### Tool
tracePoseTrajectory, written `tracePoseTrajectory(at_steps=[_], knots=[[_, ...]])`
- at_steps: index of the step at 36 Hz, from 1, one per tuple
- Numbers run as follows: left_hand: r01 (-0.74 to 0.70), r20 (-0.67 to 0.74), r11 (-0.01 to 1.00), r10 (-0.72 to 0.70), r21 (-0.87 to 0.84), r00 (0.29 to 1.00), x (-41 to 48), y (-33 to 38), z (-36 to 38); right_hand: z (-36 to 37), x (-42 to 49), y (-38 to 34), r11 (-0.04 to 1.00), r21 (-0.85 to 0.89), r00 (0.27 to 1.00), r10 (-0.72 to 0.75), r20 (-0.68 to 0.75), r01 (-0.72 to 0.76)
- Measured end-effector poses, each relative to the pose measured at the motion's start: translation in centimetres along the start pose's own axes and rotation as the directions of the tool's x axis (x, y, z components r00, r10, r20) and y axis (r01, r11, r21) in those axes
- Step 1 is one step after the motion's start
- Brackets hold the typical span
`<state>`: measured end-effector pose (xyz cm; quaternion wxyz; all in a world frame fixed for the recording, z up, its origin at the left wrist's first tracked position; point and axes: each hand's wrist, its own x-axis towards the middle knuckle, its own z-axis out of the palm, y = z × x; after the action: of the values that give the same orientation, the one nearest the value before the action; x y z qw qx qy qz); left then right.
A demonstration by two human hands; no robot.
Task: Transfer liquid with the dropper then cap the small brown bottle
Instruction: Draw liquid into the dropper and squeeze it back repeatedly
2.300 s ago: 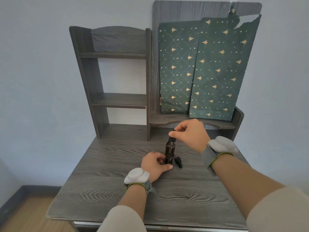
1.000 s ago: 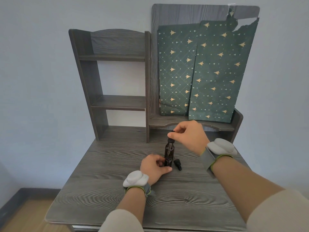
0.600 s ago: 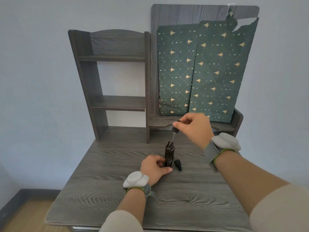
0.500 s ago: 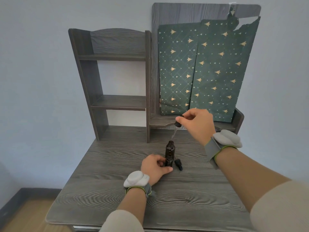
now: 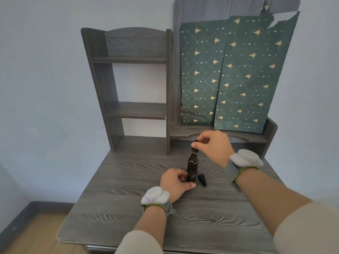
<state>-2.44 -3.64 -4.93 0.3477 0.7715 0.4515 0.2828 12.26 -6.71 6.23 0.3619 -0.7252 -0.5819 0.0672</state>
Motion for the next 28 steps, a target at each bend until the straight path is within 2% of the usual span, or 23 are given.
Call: tracePoseTrajectory(at_steps=[5,13,28], knots=[[0.002,0.005,1.000,-0.002,-0.006,1.000,-0.1,0.0,-0.1,1.0,-0.4,1.0,0.998,-0.032,0.996,0.054,0.071,-0.052],[-0.003,0.006,1.000,0.003,-0.006,1.000,0.0,0.0,0.0,1.6,-0.5,1.0,0.996,-0.045,0.993,0.084,0.080,-0.081],[-0.006,-0.005,1.000,0.006,-0.011,1.000,0.1,-0.2,0.1,2.4,-0.1,0.6,0.991,-0.075,0.994,0.110,0.006,-0.109]])
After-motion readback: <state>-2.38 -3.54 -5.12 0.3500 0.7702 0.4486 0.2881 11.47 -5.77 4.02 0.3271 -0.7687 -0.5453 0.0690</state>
